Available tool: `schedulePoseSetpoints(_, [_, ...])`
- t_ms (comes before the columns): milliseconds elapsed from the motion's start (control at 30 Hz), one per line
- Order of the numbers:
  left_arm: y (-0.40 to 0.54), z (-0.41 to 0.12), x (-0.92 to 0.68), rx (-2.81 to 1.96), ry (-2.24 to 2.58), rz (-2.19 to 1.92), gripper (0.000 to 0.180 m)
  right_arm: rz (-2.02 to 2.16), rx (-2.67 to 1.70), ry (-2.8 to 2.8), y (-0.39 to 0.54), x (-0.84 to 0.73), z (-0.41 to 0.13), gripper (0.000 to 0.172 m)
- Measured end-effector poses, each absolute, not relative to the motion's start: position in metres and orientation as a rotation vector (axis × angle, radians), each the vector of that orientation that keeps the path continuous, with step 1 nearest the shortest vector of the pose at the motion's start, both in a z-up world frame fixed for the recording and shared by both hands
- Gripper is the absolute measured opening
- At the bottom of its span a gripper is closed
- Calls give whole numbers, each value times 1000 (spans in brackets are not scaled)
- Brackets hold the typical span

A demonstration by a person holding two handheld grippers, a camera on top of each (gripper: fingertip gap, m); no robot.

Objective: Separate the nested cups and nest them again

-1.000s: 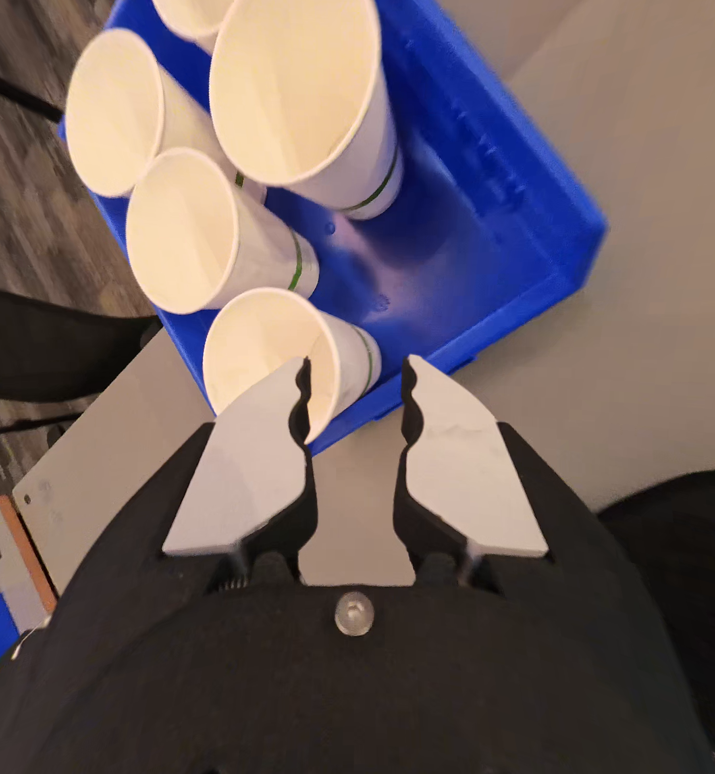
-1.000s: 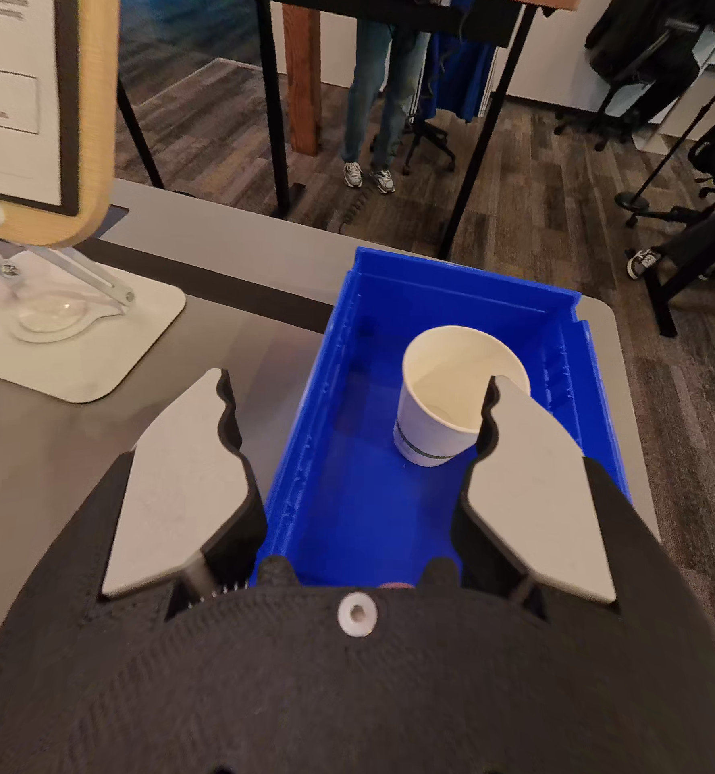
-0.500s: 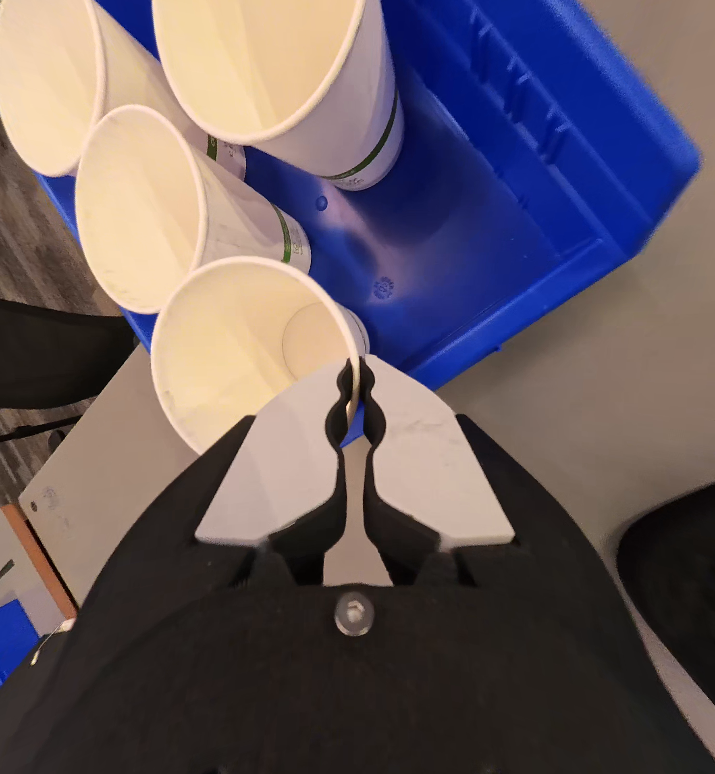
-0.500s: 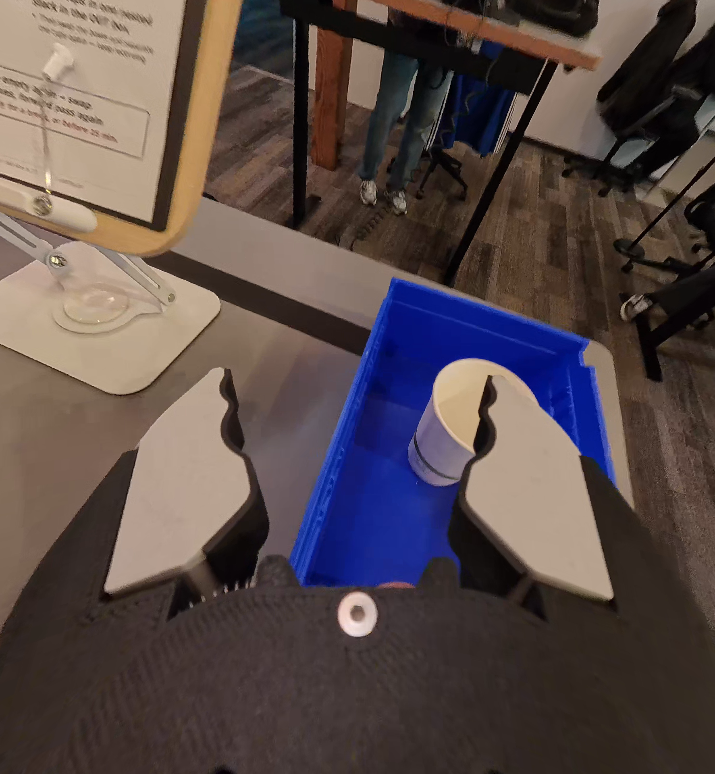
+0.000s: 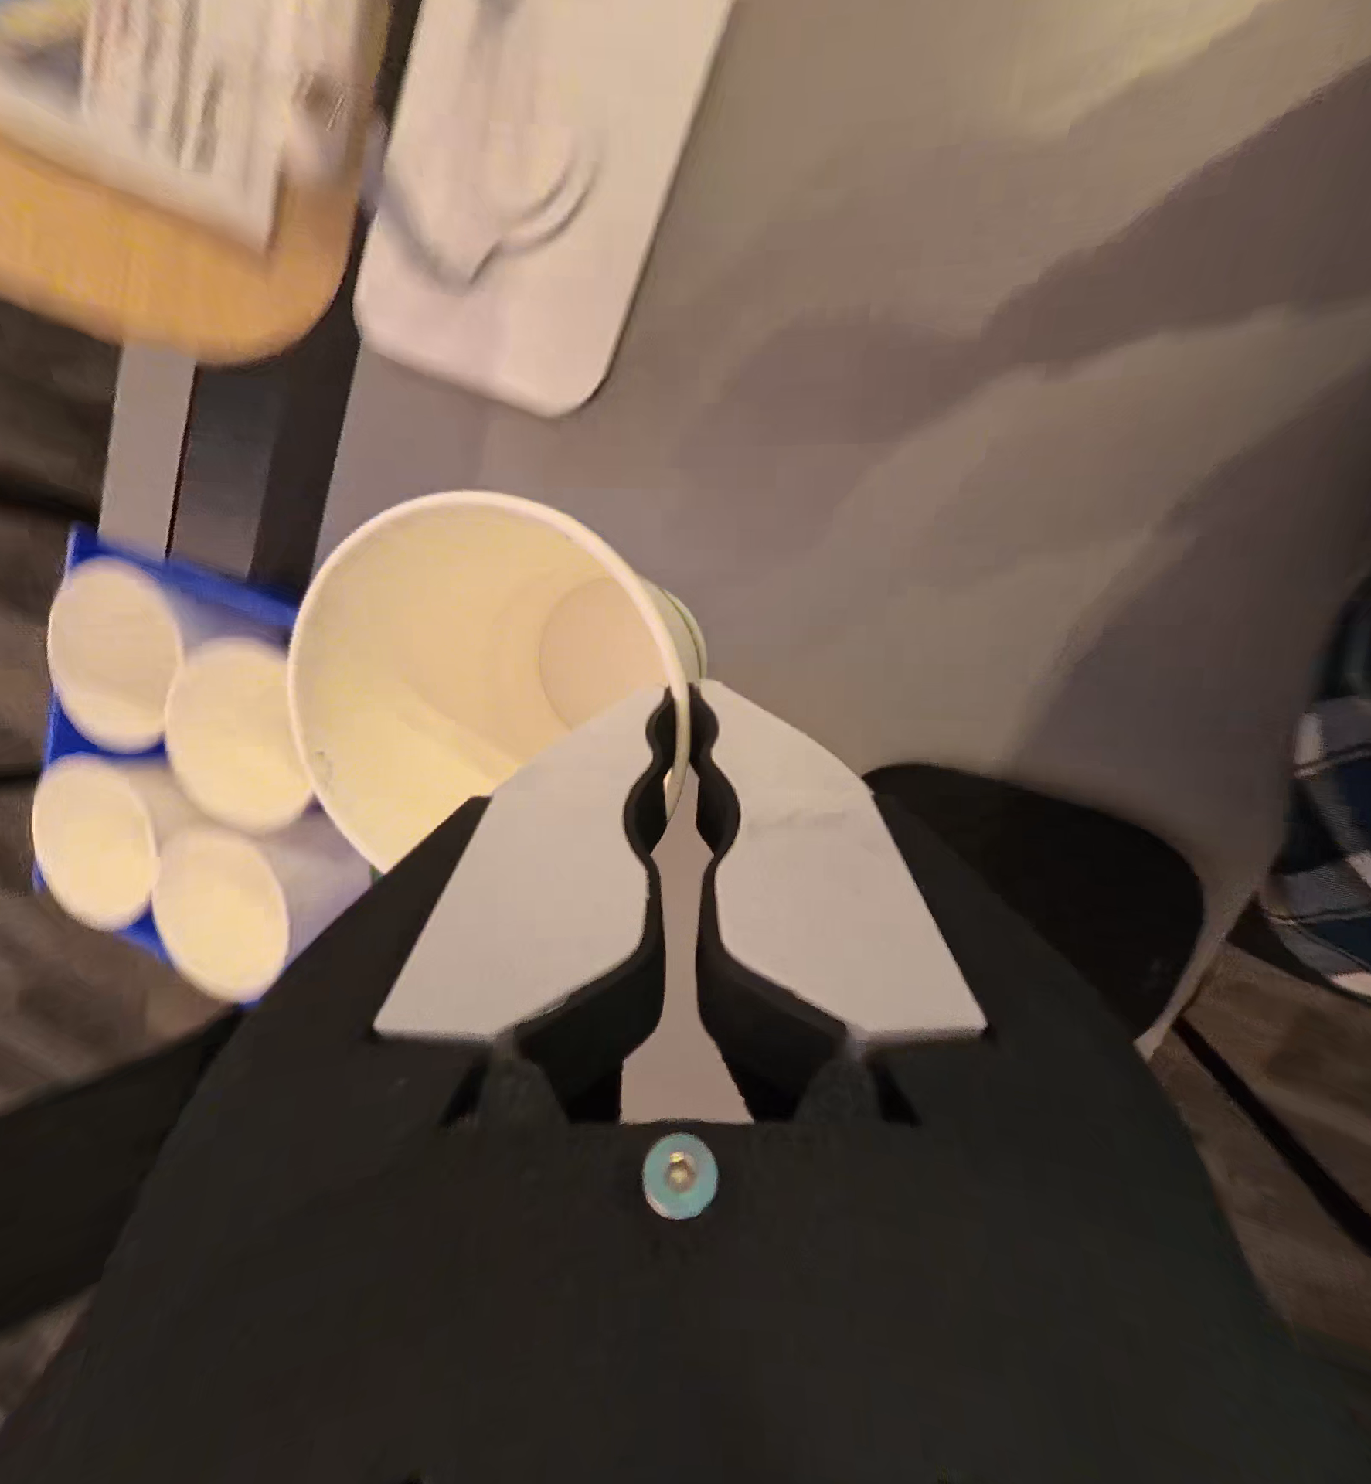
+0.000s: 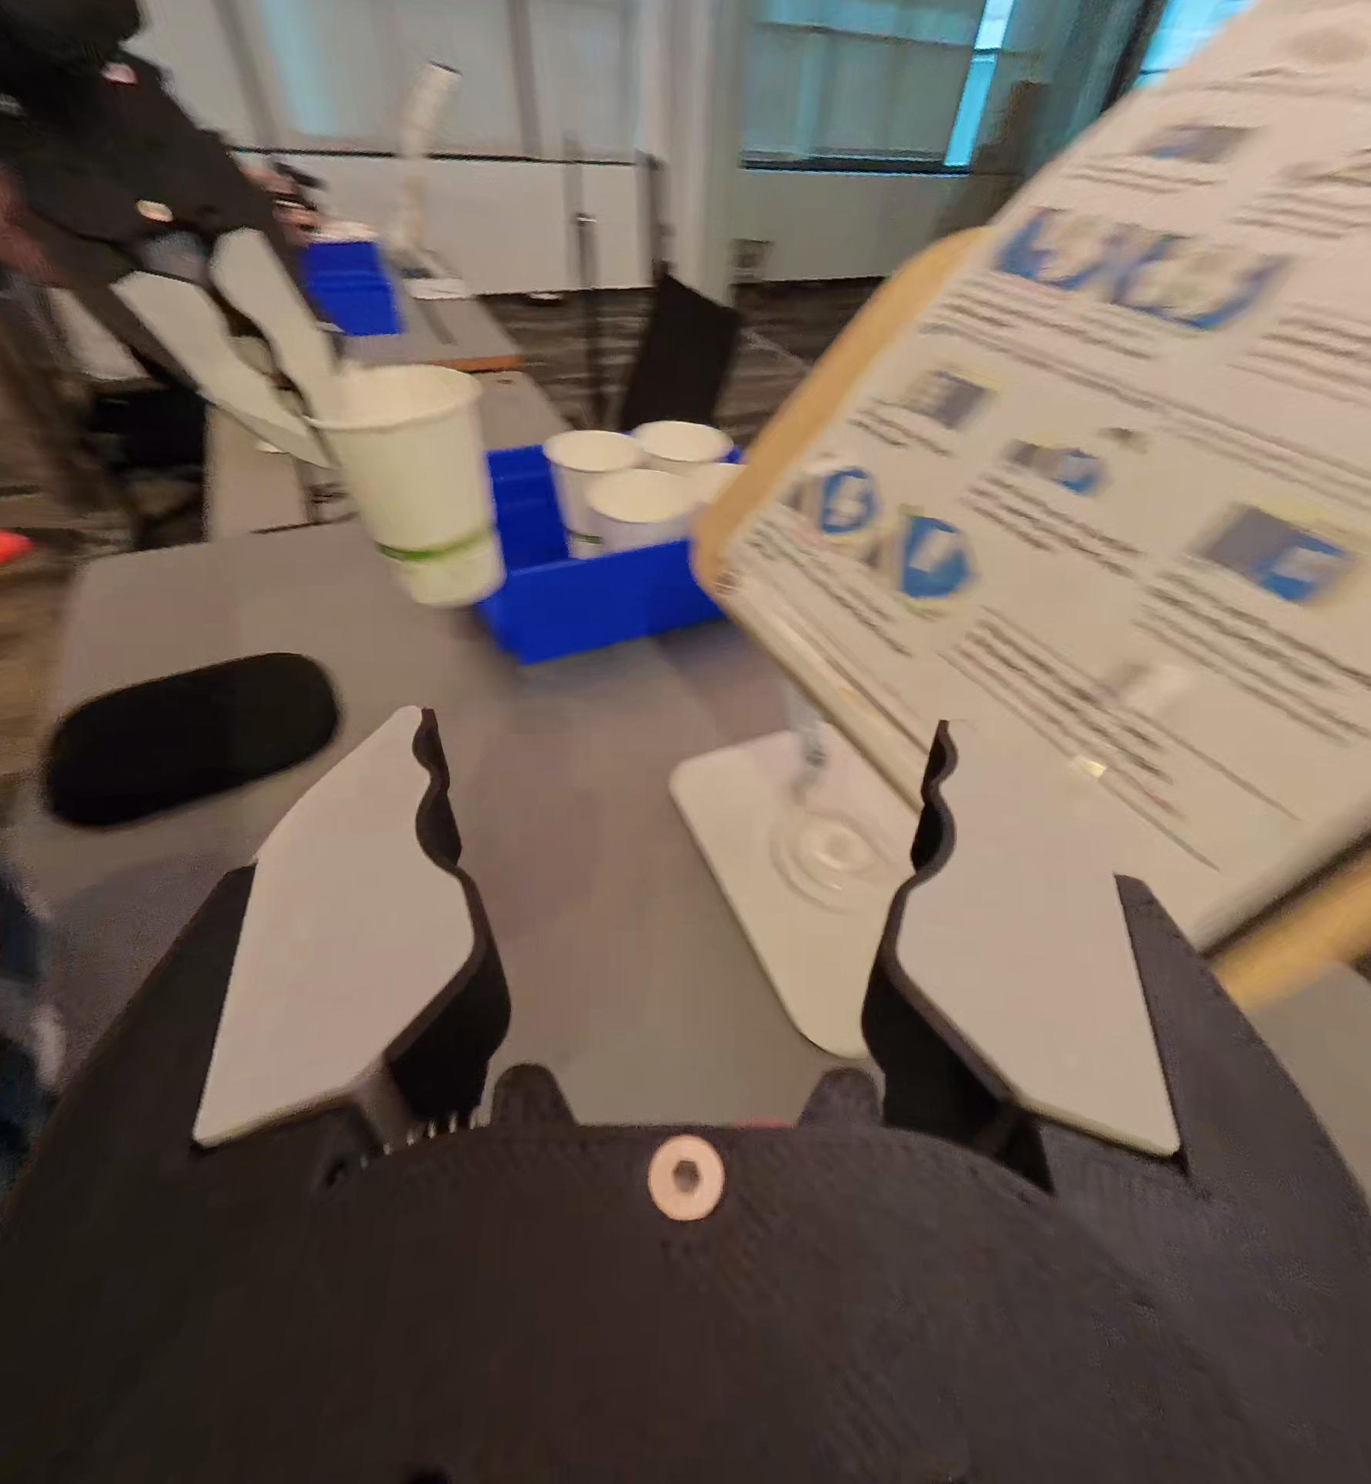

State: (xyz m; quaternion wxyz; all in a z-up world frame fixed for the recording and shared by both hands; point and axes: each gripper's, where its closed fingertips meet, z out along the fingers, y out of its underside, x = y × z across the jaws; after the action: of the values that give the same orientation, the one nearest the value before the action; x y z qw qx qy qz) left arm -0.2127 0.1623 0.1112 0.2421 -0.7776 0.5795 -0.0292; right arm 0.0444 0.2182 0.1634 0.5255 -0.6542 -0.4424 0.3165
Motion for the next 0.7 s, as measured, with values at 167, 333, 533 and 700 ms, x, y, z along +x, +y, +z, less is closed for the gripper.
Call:
schedulePoseSetpoints(167, [138, 120, -131, -1890, 1900, -227, 2, 1020, -1533, -1316, 174, -28, 139, 122])
schedulePoseSetpoints(333, [120, 129, -79, -1689, 2097, -365, 2, 1145, -1507, -1438, 150, -48, 121, 131])
schedulePoseSetpoints(533, [110, 132, -45, -1556, 2232, -438, 2, 1191, -1489, -1515, 136, -47, 117, 129])
schedulePoseSetpoints(700, [107, 135, -28, -1495, 2261, -497, 2, 1254, -1479, -1510, 131, -44, 118, 127])
